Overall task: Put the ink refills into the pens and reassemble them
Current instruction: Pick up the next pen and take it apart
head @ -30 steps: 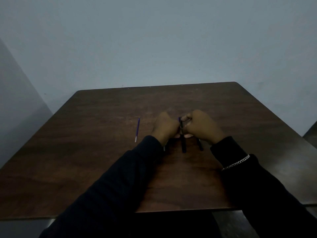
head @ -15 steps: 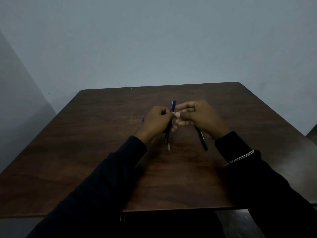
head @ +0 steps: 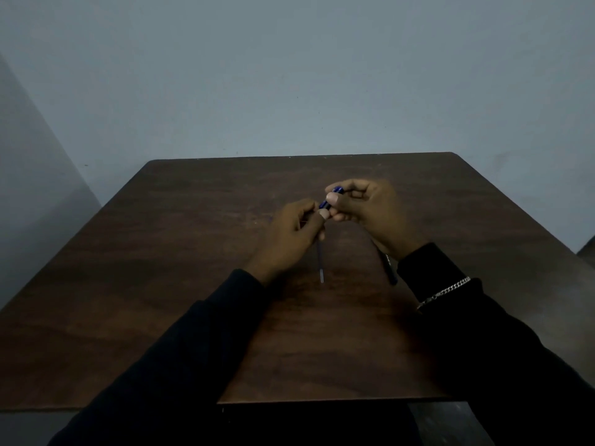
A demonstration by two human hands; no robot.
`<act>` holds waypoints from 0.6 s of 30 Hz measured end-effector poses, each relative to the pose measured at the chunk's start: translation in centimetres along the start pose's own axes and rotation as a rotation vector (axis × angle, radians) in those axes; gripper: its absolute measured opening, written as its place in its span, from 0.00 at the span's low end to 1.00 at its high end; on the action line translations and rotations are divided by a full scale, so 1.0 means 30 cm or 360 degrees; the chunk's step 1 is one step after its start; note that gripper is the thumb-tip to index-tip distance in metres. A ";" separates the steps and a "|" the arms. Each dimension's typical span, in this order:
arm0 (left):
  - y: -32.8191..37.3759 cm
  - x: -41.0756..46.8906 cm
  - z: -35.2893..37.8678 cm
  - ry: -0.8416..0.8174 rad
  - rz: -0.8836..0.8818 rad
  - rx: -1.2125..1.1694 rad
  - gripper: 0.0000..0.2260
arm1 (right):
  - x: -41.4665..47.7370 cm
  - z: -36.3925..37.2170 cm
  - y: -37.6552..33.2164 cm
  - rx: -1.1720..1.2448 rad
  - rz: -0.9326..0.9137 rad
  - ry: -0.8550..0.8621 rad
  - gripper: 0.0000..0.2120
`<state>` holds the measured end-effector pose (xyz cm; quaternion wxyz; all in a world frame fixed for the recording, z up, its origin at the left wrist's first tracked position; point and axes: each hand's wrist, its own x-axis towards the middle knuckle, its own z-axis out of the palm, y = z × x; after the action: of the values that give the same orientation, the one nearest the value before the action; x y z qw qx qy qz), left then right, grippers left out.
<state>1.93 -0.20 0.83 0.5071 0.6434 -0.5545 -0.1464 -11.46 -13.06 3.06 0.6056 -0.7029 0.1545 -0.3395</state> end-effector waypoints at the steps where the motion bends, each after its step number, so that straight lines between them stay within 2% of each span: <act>1: -0.001 0.000 -0.002 0.0023 0.0071 0.0050 0.13 | -0.001 -0.001 0.001 0.0017 -0.0025 -0.0005 0.05; 4: -0.005 -0.003 -0.009 0.0074 0.0208 0.0150 0.13 | -0.002 0.000 0.004 0.0082 -0.0062 -0.0009 0.06; 8: -0.014 -0.012 -0.013 0.0116 0.0257 0.0157 0.11 | -0.006 0.008 0.013 0.0097 -0.0080 -0.0014 0.05; 18: -0.002 -0.027 -0.002 0.0204 0.0256 0.0218 0.10 | -0.013 0.006 0.002 0.0123 -0.0081 -0.0035 0.03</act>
<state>1.73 0.53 0.50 0.5066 0.6380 -0.5794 -0.0256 -11.61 -12.68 2.88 0.6251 -0.6864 0.1169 -0.3527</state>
